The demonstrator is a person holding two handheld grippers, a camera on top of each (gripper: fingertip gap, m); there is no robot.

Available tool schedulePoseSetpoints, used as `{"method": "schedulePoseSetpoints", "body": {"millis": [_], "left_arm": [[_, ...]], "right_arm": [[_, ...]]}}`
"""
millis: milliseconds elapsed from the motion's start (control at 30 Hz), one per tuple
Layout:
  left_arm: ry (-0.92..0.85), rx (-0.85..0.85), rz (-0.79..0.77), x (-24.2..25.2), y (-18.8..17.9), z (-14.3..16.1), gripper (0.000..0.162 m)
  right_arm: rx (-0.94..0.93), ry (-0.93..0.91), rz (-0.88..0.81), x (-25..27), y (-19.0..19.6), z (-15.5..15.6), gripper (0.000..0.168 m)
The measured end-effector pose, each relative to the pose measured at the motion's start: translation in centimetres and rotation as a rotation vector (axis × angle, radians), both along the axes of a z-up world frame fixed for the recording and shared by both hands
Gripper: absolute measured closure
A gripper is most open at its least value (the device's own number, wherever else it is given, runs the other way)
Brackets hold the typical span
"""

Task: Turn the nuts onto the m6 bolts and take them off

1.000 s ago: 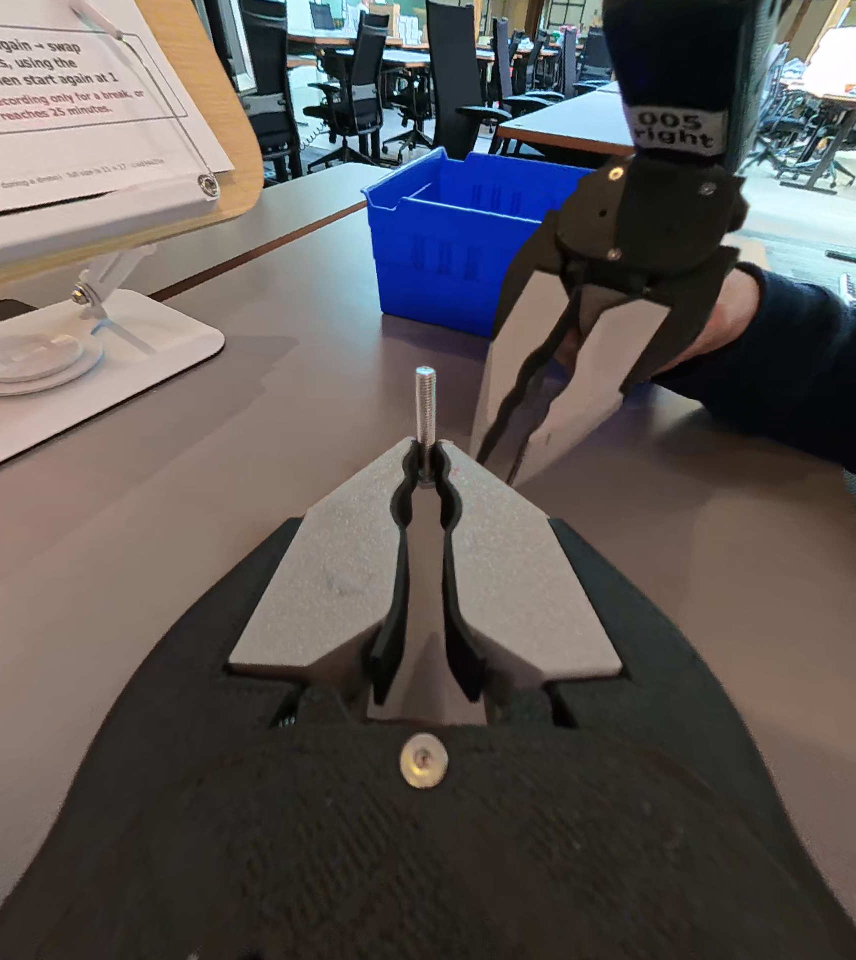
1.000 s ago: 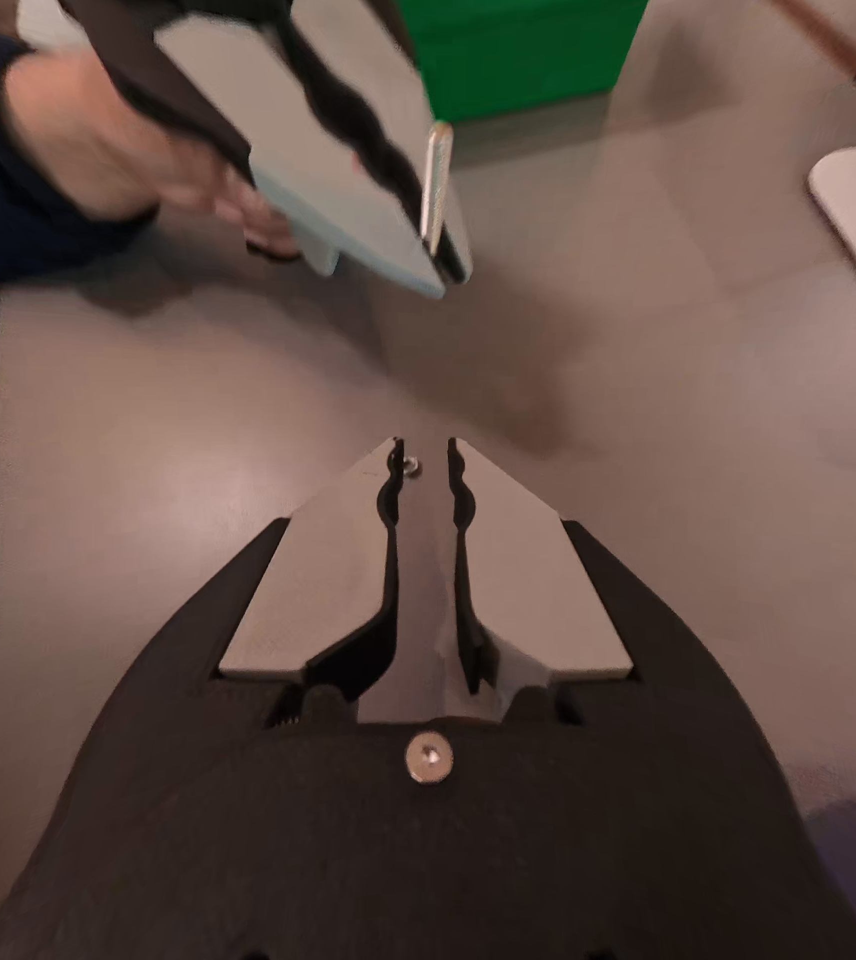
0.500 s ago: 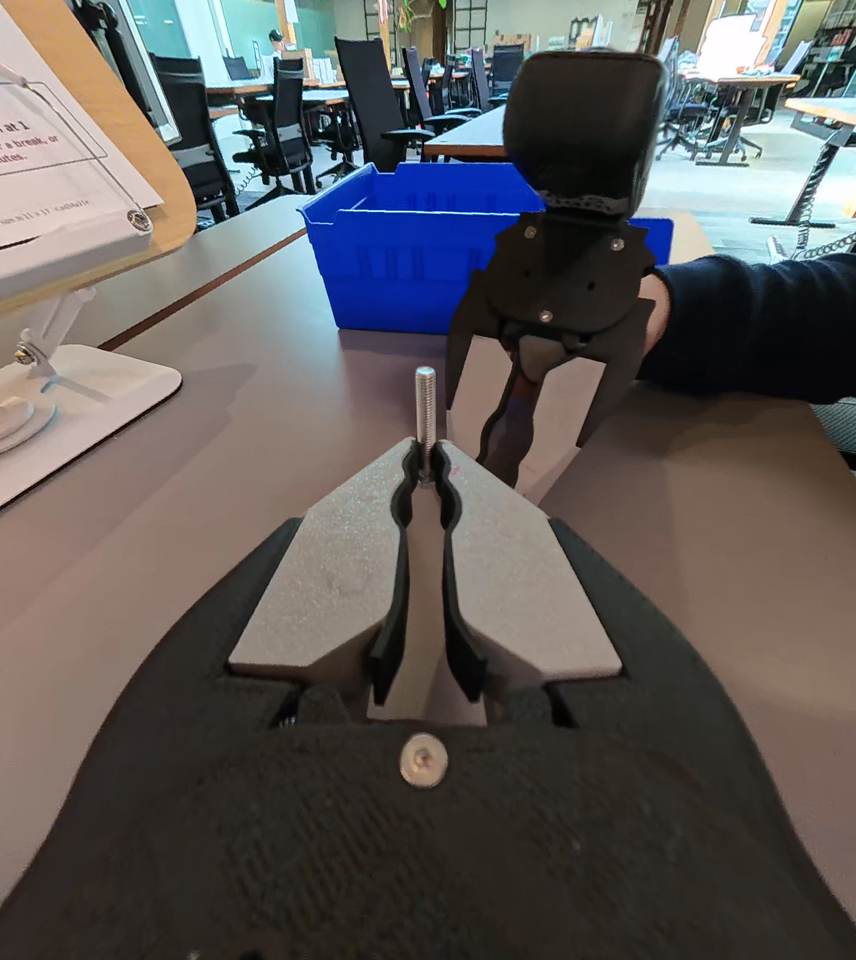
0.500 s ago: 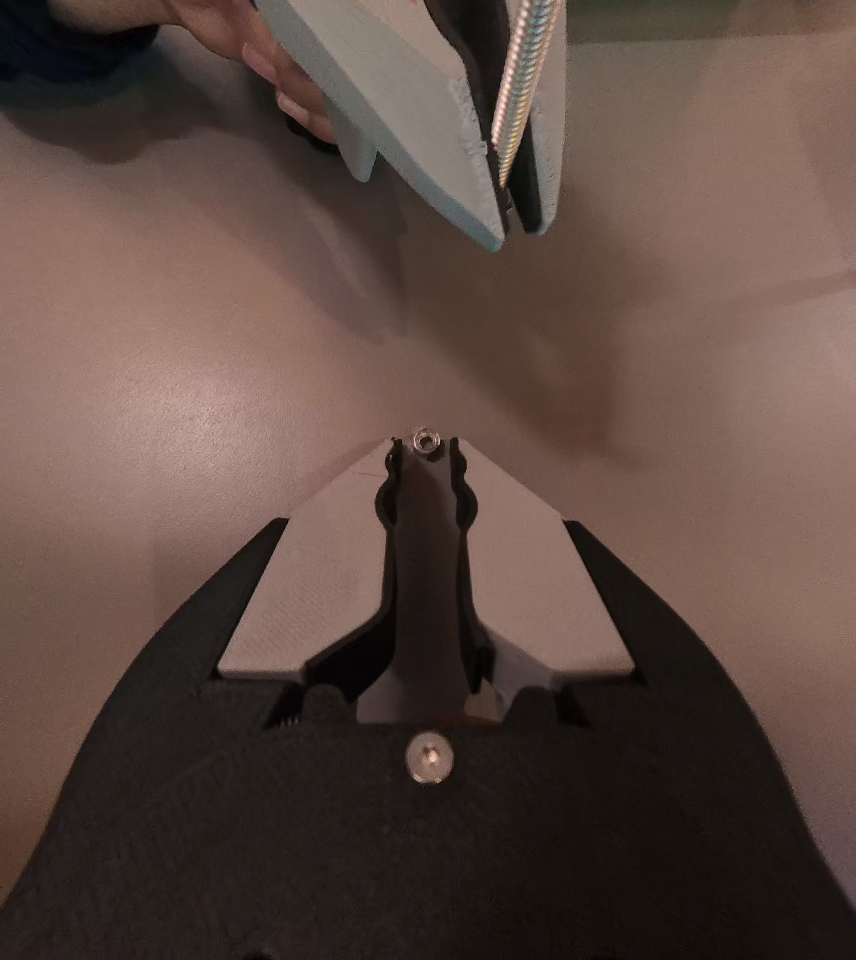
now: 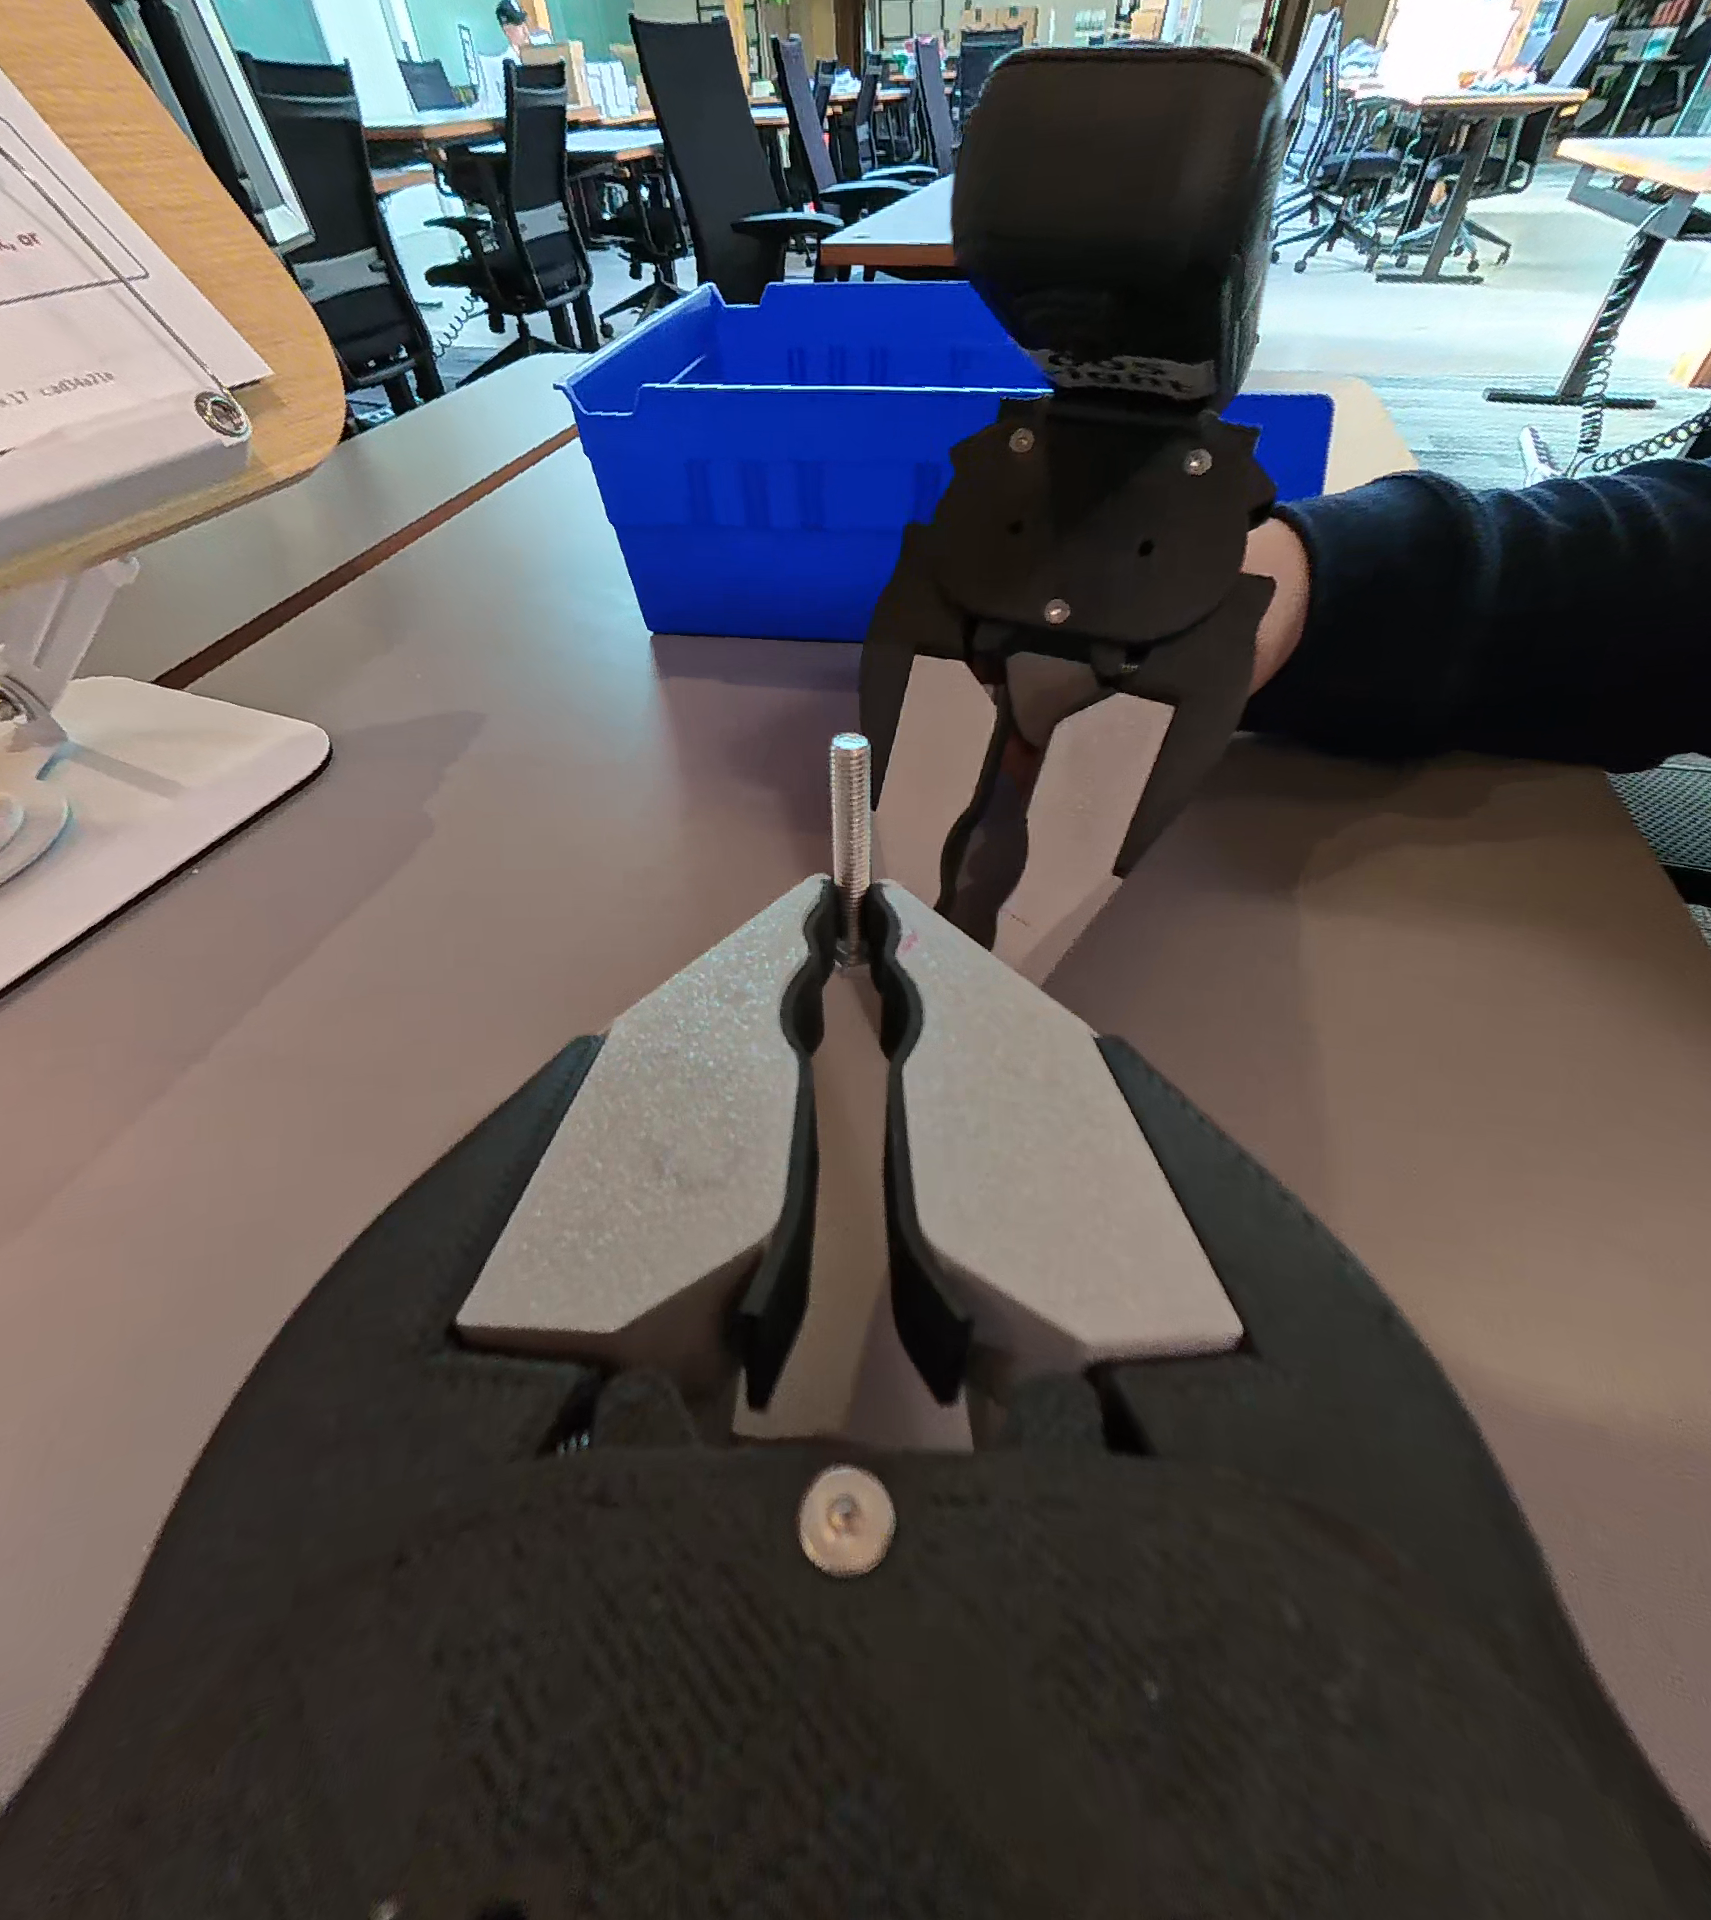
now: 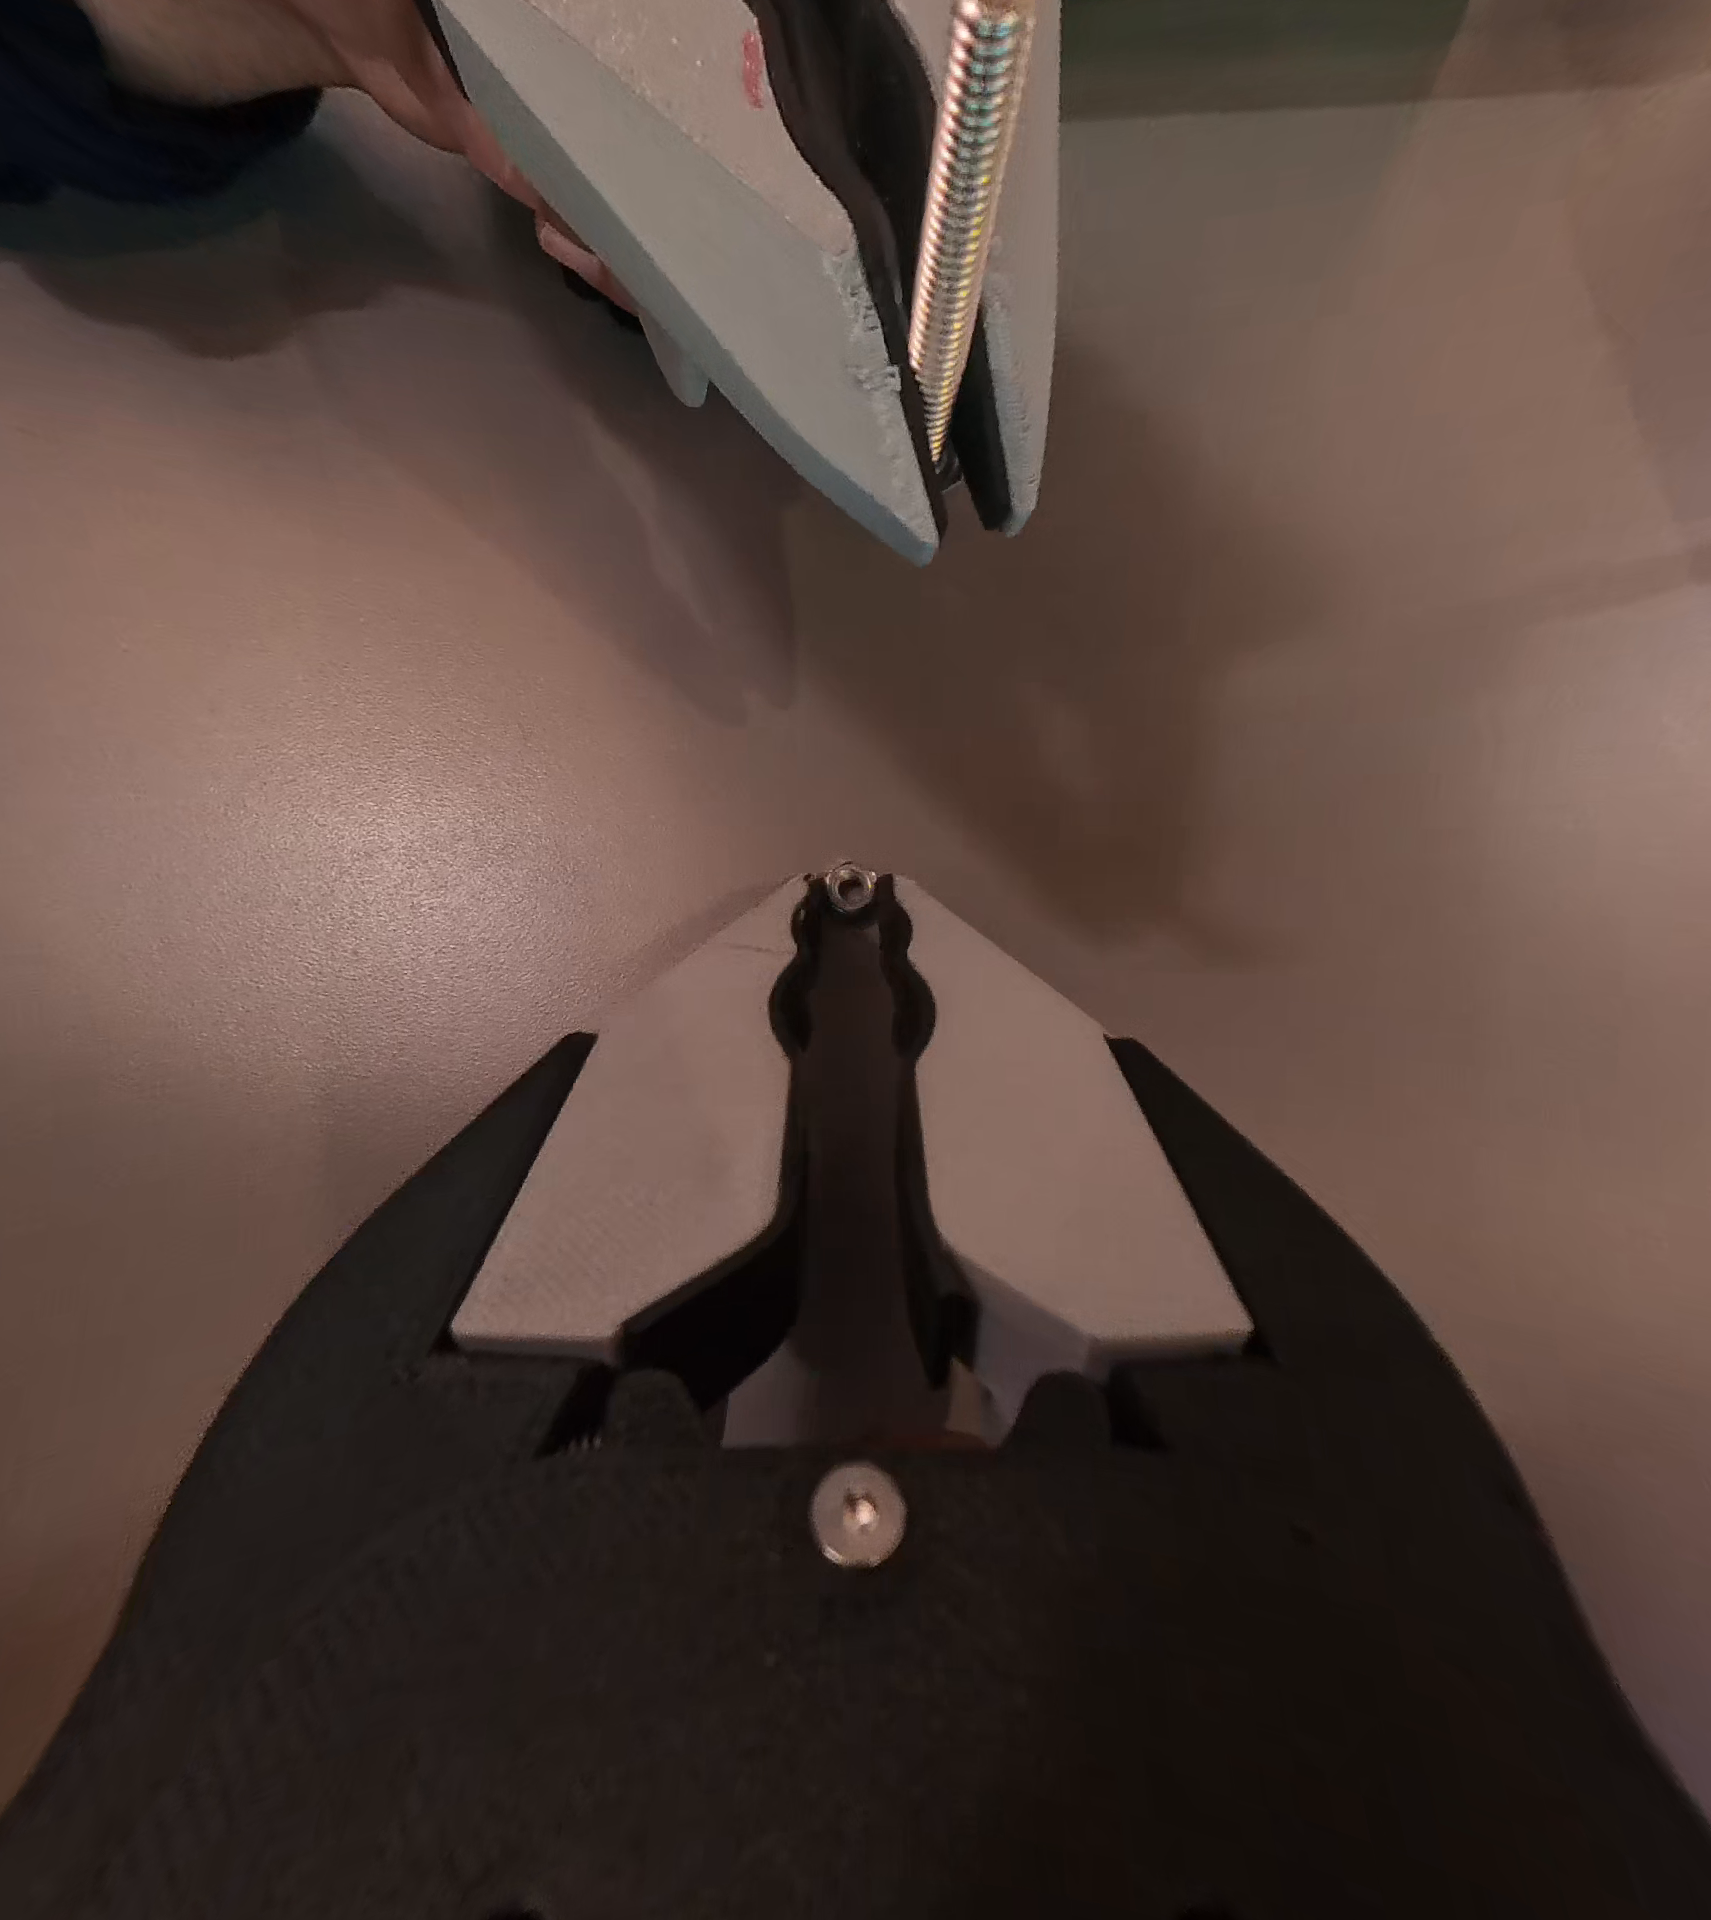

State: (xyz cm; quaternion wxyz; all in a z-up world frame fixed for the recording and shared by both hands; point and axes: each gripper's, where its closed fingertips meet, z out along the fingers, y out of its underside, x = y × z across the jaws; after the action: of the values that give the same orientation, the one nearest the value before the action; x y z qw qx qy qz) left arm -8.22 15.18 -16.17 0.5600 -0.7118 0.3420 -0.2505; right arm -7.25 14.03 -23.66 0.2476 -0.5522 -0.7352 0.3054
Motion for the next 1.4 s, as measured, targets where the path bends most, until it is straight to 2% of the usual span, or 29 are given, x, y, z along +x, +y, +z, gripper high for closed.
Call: {"method": "schedulePoseSetpoints", "body": {"millis": [233, 533, 800, 1067, 1400], "left_arm": [[-0.016, -0.03, 0.029, -0.4, 0.4, -0.1, 0.159], [-0.05, -0.222, 0.073, -0.5, 0.7, -1.7, 0.159], [-0.108, -0.173, 0.001, 0.8, 0.1, -0.5, 0.159], [-0.101, -0.126, -0.046, 2.0, -0.5, -0.1, 0.159], [-0.12, -0.107, -0.025, 1.7, -0.3, 0.3, 0.159]], "right_arm": [[-0.085, 0.02, -0.057, 0.0, 0.5, 1.1, 0.162], [-0.121, 0.128, -0.15, 0.5, 1.0, 6.8, 0.162], [-0.076, 0.112, -0.098, 0.4, 1.0, 11.3, 0.162], [-0.029, 0.083, -0.07, -0.8, 0.4, 12.1, 0.162], [-0.068, 0.083, -0.08, -1.1, 0.2, 11.8, 0.162]]}}
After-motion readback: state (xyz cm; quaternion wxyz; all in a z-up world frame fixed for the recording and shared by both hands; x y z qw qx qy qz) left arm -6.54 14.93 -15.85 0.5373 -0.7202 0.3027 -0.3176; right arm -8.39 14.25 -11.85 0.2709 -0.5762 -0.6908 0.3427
